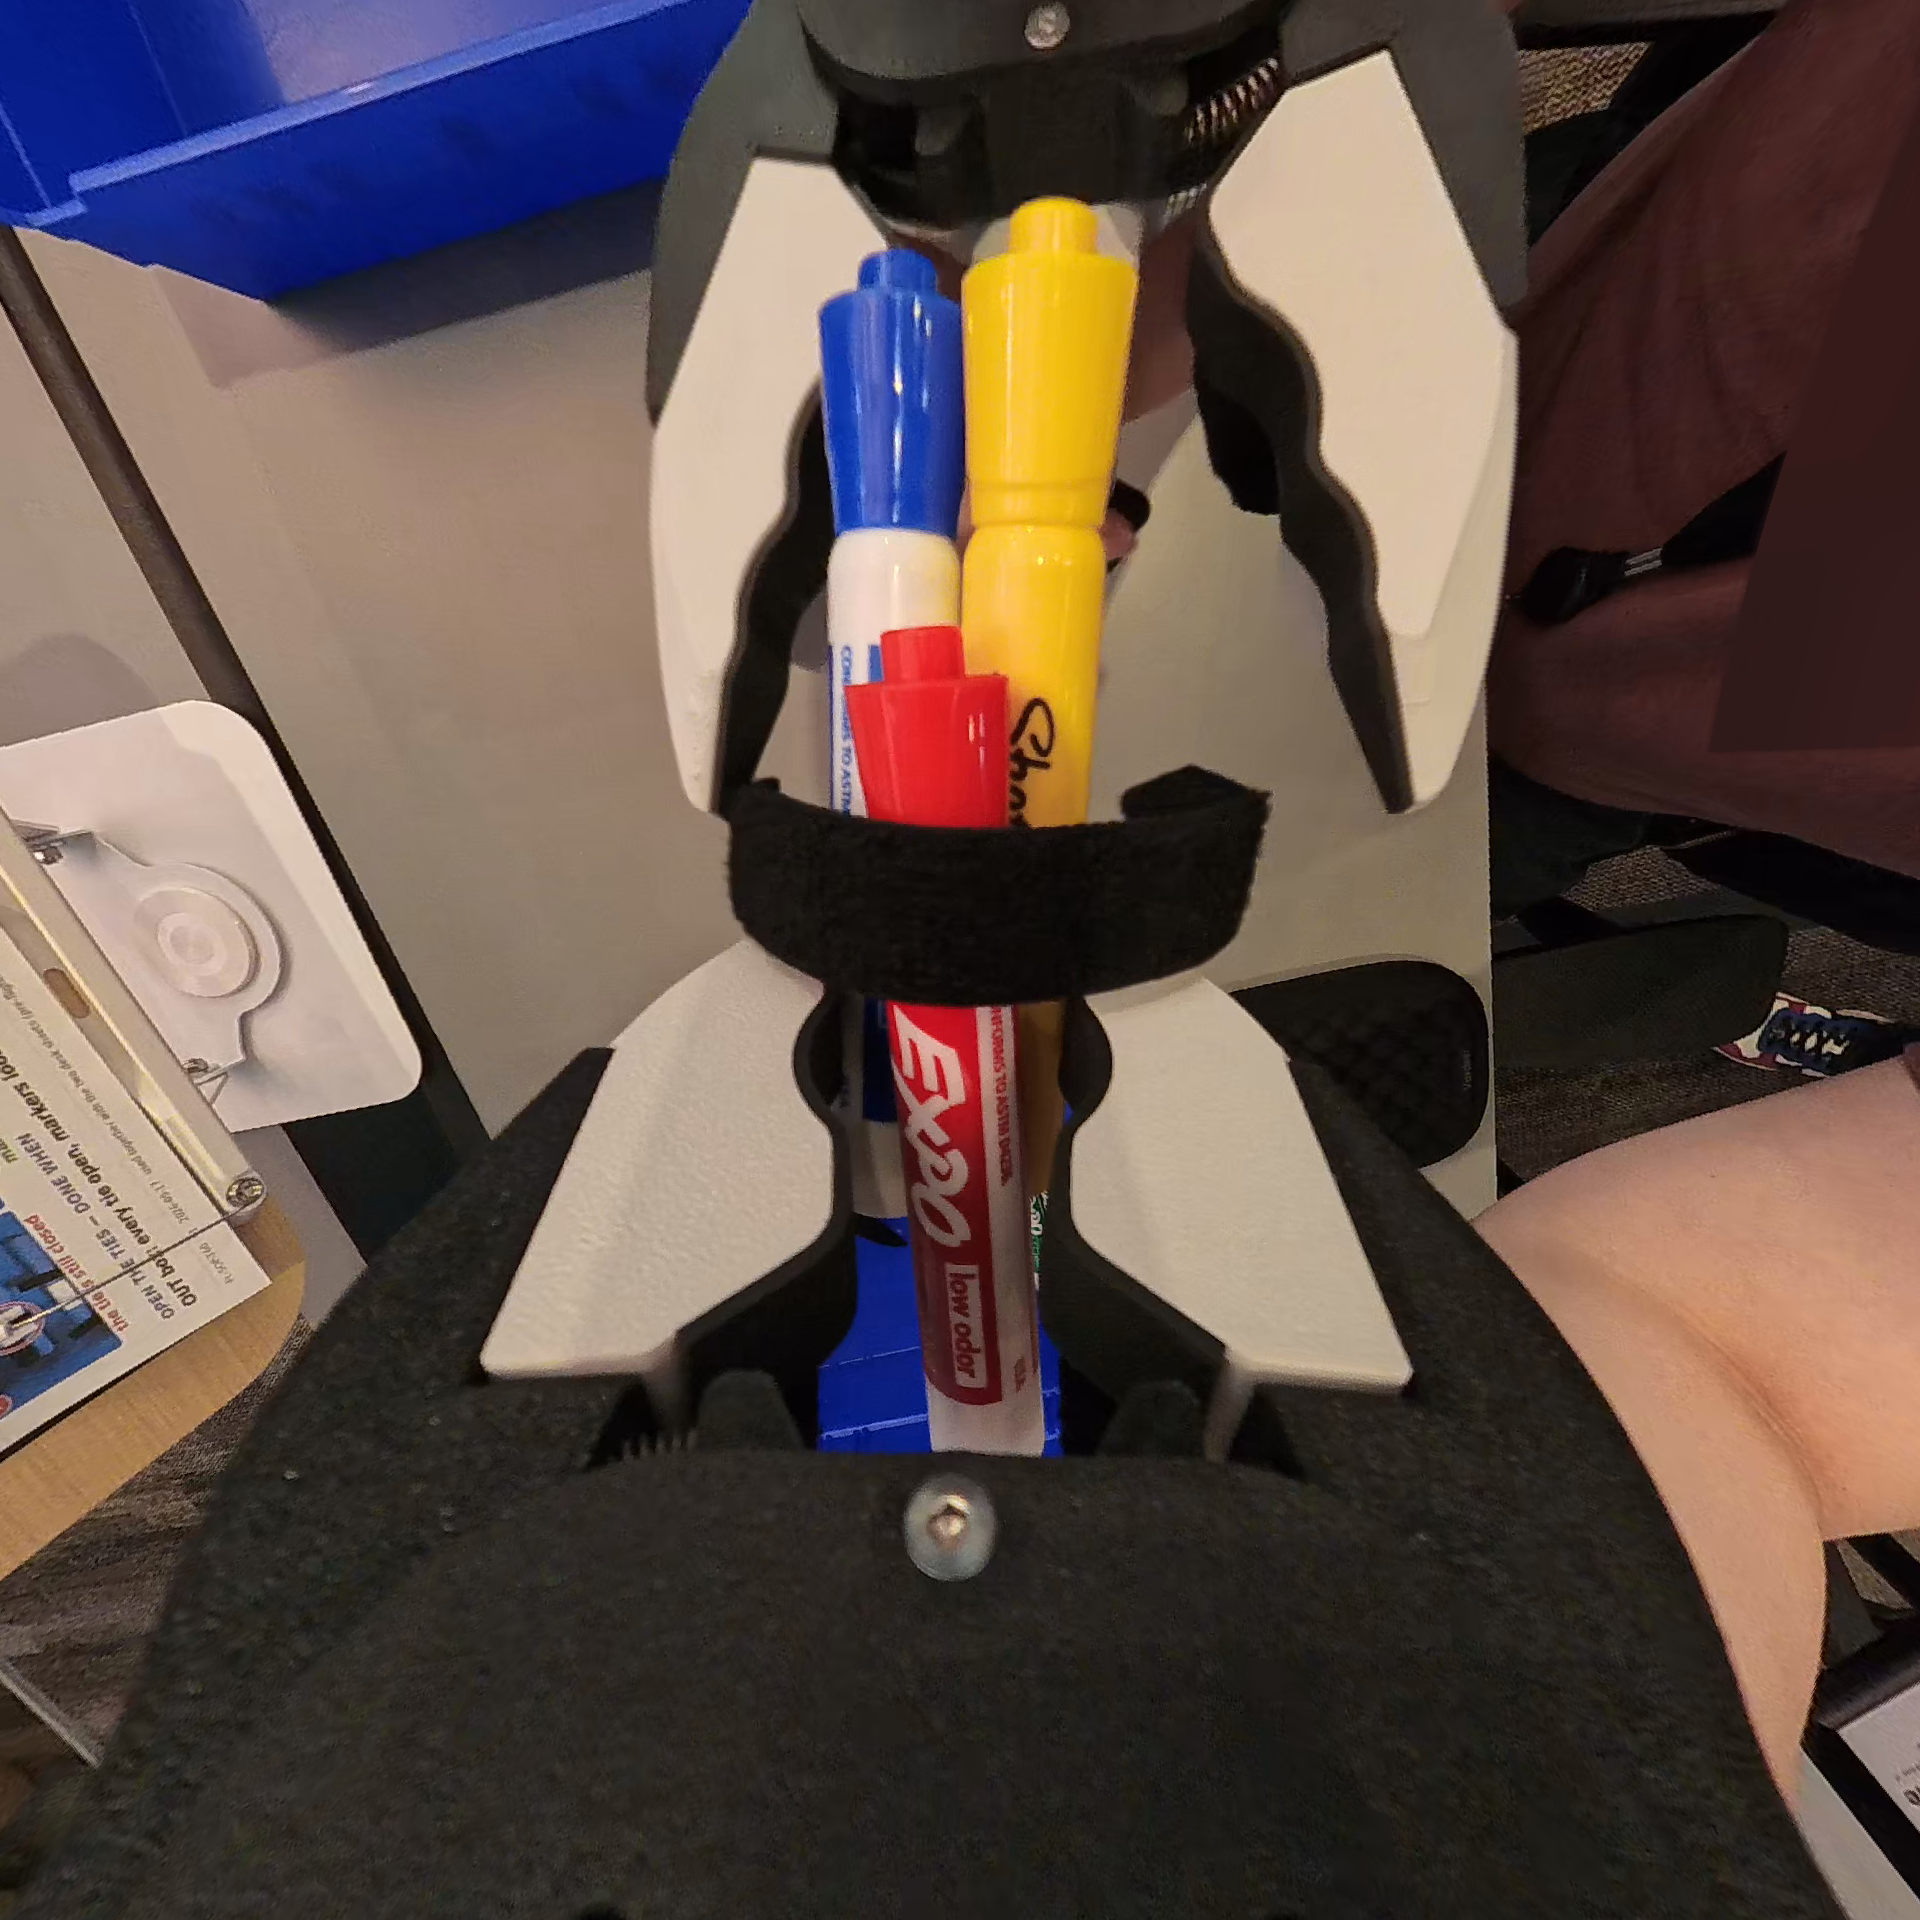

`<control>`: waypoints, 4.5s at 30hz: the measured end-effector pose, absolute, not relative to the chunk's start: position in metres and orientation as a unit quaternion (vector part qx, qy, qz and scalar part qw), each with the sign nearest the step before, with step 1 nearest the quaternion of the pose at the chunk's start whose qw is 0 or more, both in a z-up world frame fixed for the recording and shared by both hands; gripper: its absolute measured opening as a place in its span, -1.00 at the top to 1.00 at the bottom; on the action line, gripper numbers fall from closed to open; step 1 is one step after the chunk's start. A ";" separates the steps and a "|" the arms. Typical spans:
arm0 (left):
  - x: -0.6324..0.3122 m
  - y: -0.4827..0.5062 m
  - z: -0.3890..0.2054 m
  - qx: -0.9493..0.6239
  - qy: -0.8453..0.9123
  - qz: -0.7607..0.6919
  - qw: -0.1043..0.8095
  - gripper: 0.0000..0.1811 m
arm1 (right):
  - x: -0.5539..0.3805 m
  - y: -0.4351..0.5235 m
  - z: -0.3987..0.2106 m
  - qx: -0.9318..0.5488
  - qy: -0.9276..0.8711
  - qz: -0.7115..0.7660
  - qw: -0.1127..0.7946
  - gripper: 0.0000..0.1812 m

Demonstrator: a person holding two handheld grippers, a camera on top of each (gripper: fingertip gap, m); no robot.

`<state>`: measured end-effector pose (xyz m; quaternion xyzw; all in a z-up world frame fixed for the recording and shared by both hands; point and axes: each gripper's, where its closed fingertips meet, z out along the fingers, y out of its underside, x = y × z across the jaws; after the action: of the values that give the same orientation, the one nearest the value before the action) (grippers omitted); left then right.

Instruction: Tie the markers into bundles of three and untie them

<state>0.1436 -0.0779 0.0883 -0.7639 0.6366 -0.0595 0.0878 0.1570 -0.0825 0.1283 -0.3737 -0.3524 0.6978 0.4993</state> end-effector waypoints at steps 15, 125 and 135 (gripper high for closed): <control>0.147 -0.078 0.088 -0.763 0.638 -0.060 0.087 0.57 | 0.152 -0.077 0.122 -0.421 -0.345 0.653 0.527 0.23; 0.156 -0.093 0.065 -0.751 0.654 -0.084 0.039 0.57 | 0.154 -0.076 0.106 -0.320 -0.510 0.518 0.607 0.20; 0.153 -0.091 0.064 -0.755 0.649 -0.080 0.038 0.57 | 0.149 -0.079 0.102 -0.340 -0.522 0.524 0.581 0.33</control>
<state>0.1533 -0.0907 0.0644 -0.7553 0.6493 -0.0804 0.0384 0.1493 -0.0788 0.1016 -0.3397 -0.5219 0.5242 0.5809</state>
